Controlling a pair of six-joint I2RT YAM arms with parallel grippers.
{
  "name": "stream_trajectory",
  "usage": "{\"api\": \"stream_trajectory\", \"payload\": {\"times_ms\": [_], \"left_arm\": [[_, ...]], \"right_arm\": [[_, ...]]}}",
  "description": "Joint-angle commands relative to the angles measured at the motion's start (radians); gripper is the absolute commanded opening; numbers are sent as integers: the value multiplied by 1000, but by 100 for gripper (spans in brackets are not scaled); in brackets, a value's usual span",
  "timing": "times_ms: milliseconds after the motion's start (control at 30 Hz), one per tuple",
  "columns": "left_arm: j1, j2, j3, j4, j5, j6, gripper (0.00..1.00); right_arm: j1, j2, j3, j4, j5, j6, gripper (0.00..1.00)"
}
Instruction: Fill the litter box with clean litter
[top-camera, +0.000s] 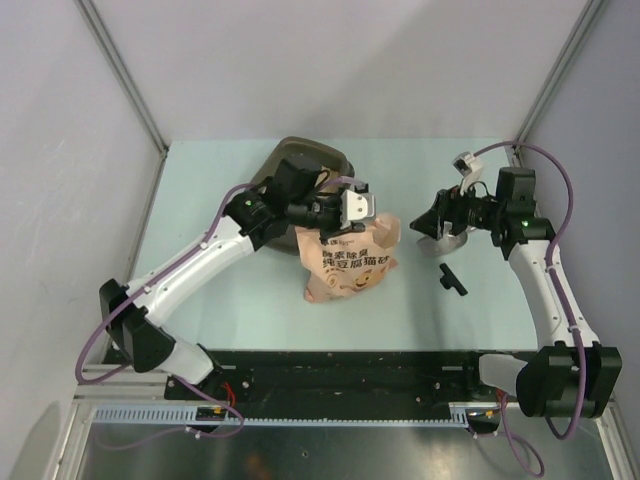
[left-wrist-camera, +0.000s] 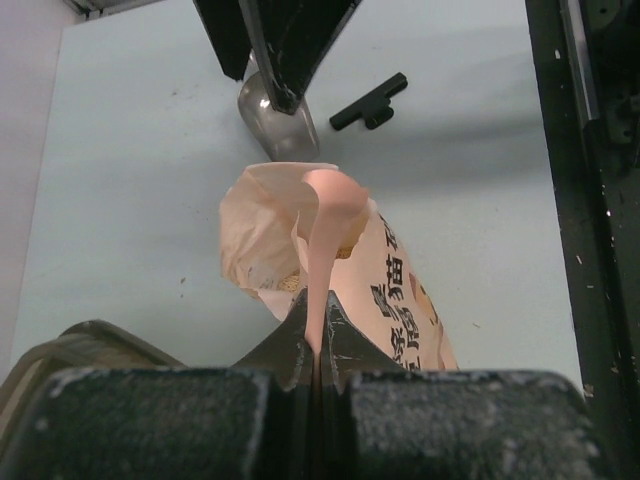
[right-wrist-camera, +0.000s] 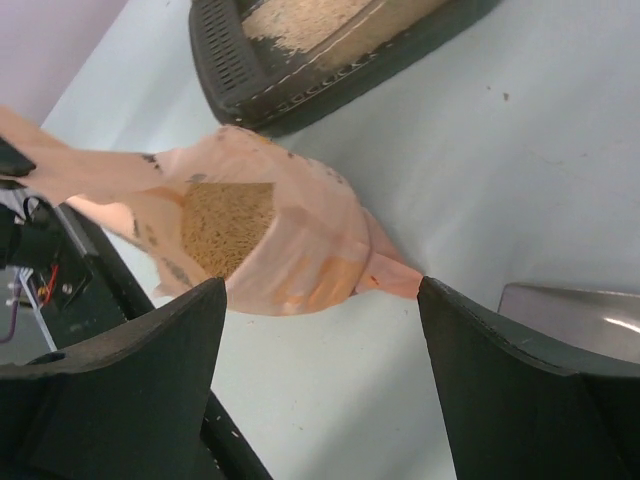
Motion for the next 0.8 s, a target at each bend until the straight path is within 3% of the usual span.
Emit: {"api": "stream_trajectory", "payload": {"times_ms": [0, 200, 400, 567, 633, 767], "left_arm": [[-15, -49, 104, 217, 102, 29, 0], [-19, -107, 14, 220, 82, 29, 0], [-22, -129, -24, 231, 68, 21, 0], [-30, -132, -31, 240, 59, 20, 0], [-35, -133, -29, 244, 55, 20, 0], [-39, -130, -28, 244, 47, 26, 0]], "right_arm": [[9, -13, -4, -36, -123, -124, 82], [49, -4, -5, -42, -158, -73, 77], [110, 13, -21, 37, -93, 85, 75], [159, 16, -19, 67, 82, 158, 63], [170, 25, -19, 65, 82, 174, 54], [196, 31, -21, 56, 110, 165, 51]]}}
